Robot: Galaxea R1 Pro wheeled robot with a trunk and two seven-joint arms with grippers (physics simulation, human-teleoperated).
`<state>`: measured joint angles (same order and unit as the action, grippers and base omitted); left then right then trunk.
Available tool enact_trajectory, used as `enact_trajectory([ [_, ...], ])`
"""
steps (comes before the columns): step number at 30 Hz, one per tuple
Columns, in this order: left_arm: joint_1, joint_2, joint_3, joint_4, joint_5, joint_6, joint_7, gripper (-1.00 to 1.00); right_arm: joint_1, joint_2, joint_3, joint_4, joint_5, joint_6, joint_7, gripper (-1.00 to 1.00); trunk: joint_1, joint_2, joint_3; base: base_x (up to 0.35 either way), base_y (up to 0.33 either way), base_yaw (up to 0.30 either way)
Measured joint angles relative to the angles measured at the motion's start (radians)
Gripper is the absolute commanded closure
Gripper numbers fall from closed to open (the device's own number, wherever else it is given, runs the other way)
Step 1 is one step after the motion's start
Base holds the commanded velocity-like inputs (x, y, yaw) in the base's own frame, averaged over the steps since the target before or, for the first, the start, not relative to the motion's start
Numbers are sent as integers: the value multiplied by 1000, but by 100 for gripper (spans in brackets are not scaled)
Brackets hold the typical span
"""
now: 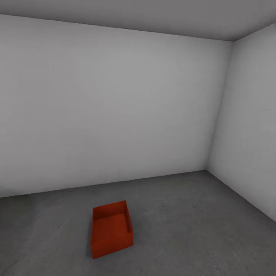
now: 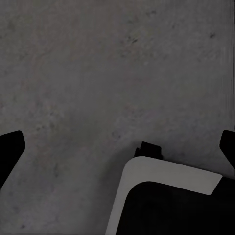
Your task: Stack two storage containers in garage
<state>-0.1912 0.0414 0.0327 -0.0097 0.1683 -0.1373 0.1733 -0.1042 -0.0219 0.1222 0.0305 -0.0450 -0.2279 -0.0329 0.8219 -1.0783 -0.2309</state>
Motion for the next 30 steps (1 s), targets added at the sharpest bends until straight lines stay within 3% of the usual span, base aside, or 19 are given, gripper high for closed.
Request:
enact_trajectory([
  [30, 0, 0, 0, 0, 0, 0, 0, -100, 0, -1, -2, 0, -5, 0, 1, -100, 0, 0, 1, 0, 0, -294],
])
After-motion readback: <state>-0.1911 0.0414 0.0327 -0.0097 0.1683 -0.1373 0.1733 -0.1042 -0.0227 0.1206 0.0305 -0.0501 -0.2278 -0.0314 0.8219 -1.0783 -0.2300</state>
